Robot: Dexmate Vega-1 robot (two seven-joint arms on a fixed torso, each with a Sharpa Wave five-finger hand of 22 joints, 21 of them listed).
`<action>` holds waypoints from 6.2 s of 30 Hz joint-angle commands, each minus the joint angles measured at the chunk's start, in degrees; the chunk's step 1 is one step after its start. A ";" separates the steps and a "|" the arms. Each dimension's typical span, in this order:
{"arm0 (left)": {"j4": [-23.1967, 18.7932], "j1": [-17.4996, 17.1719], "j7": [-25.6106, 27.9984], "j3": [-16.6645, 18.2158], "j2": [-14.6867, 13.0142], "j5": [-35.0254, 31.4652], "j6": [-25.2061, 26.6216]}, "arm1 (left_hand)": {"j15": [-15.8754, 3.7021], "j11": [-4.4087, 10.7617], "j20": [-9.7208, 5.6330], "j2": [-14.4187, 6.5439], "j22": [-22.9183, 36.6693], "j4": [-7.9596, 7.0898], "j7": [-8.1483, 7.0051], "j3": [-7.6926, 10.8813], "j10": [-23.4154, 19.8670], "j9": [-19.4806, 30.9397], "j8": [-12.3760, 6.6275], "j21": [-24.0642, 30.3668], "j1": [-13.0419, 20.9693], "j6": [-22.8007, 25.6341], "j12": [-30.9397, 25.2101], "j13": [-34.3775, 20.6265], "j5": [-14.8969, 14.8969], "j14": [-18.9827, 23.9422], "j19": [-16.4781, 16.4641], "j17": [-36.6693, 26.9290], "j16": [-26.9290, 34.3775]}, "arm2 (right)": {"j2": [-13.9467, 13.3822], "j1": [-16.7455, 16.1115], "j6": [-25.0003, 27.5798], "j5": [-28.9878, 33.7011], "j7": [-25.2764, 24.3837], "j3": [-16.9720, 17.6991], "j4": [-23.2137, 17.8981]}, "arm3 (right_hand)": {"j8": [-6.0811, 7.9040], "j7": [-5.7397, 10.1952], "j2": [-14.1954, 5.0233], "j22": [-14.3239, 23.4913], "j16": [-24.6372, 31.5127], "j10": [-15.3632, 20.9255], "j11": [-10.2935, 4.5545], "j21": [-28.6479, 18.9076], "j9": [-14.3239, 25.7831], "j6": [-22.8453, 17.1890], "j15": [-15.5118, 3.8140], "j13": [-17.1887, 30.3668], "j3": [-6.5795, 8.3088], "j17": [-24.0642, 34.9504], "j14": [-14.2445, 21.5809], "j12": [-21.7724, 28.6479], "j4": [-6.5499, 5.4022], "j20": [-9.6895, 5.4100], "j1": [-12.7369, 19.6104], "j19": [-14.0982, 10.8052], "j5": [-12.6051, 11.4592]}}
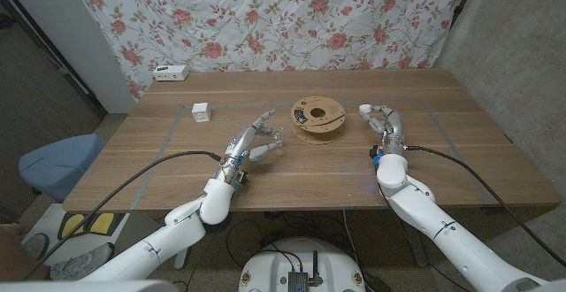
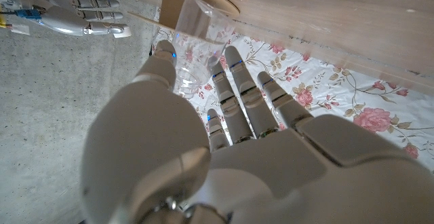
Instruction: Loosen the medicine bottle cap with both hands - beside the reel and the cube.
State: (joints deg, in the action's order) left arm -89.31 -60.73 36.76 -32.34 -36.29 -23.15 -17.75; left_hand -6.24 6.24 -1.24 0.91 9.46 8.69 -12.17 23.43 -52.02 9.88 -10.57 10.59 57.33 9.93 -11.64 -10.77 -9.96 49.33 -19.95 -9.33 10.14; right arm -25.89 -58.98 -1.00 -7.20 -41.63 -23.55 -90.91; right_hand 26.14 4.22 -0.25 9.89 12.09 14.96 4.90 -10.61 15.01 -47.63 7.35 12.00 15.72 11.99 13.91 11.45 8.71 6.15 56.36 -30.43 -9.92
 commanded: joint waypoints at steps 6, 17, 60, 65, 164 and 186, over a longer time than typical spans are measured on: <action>1.62 1.04 -0.23 -0.85 0.03 0.41 -0.37 | -6.49 4.97 -0.39 -0.12 0.15 -0.11 -0.09 -0.28 -4.81 0.06 0.03 0.12 -0.13 0.44 0.21 -0.30 -0.43 -0.73 -0.02 -0.08 -0.27 | 0.77 0.30 -1.36 0.37 -1.06 -0.27 1.69 | 0.44 1.98 -0.04 -0.02 0.17 0.25 -0.08 -0.26 0.19 -2.52 -0.16 0.01 0.35 0.15 0.07 0.28 0.15 -0.24 0.65 0.26 -0.43; 1.67 1.40 -0.91 -1.09 -0.03 0.87 0.11 | -6.40 4.67 -0.19 0.17 0.16 -0.19 -0.12 -0.69 -3.71 0.06 0.09 0.12 -0.32 0.42 0.57 -0.27 -0.50 -1.45 0.02 -0.05 -0.37 | 0.74 0.23 -1.58 0.41 -1.10 -0.28 1.94 | 0.59 2.02 -0.09 -0.02 0.24 0.43 -0.03 -0.34 0.13 -2.74 -0.32 0.00 0.36 0.14 0.16 0.31 0.15 -0.34 0.74 0.19 -0.41; 0.08 -0.27 -3.12 -0.65 -1.32 2.91 1.44 | -5.80 2.76 2.21 2.44 0.28 -1.02 -0.35 -4.03 4.20 0.10 0.42 -0.13 -3.54 -1.57 1.22 -0.30 -1.16 -9.86 3.06 -0.10 -0.55 | 0.26 -0.53 0.70 0.51 -1.99 -0.71 1.74 | -2.52 2.40 0.77 -0.04 0.06 -1.62 -0.32 -0.31 -0.30 5.75 -1.12 0.01 0.20 0.25 -0.41 -0.40 0.16 -0.55 0.39 0.79 -0.50; -0.24 -0.49 -3.38 -0.56 -1.35 3.20 1.79 | -5.26 2.82 2.58 2.37 0.29 -1.08 -0.37 -4.69 6.63 0.11 0.41 -0.14 -3.70 -2.09 1.39 -0.28 -1.25 -11.49 3.70 -0.10 -0.50 | 0.21 -0.61 0.88 0.46 -2.00 -0.66 1.62 | -3.09 2.10 0.97 -0.04 -0.05 -2.17 -0.38 -0.26 -0.39 7.13 -1.07 0.02 0.23 0.26 -0.68 -0.52 0.15 -0.53 0.30 1.05 -0.58; -1.60 -1.26 -18.43 8.92 -3.20 22.88 -10.45 | 3.10 -1.04 6.05 1.83 0.35 -4.93 -0.34 -12.74 30.37 0.21 -0.21 -0.20 -14.41 -5.12 1.20 0.04 -3.37 -34.92 14.78 -0.23 -0.46 | -9.66 -6.89 2.23 -4.22 9.45 4.02 -12.94 | -15.52 -1.69 2.22 -0.30 -0.66 -11.94 2.26 -0.10 -4.15 38.51 -0.73 -0.85 -5.00 -0.28 -13.76 0.30 -4.76 -4.74 -16.74 13.80 -0.88; 4.48 3.04 -25.99 9.85 -0.93 31.42 -12.84 | 3.87 -1.48 6.29 -2.03 0.43 -7.39 -0.34 -12.86 33.40 0.15 -0.33 -0.14 -17.97 -3.17 1.03 0.02 -2.98 -37.75 16.38 -0.40 -0.35 | -10.05 -7.18 -0.76 -8.86 13.87 6.17 -12.47 | -15.58 -0.38 -3.07 -0.27 -0.03 -11.11 0.34 -0.19 -4.17 40.80 -3.01 -1.03 -6.33 0.19 -13.58 0.24 -10.09 -6.32 -26.38 14.24 -0.15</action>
State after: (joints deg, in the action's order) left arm -88.47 -60.20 14.13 -22.80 -38.50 4.56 -29.45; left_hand -2.04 4.89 5.01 -0.13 9.74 1.80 -12.40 10.40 -19.16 9.86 -10.60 10.14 39.26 6.26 -10.33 -10.67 -12.79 11.97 -4.05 -9.49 9.72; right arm -35.70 -66.13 0.18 -13.12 -30.55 -18.44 -103.93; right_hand 10.41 3.68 -2.91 9.59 11.71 3.39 5.60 -10.35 10.66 -7.14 5.04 10.92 9.36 11.87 0.25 11.27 -0.65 0.46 31.15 -15.85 -10.15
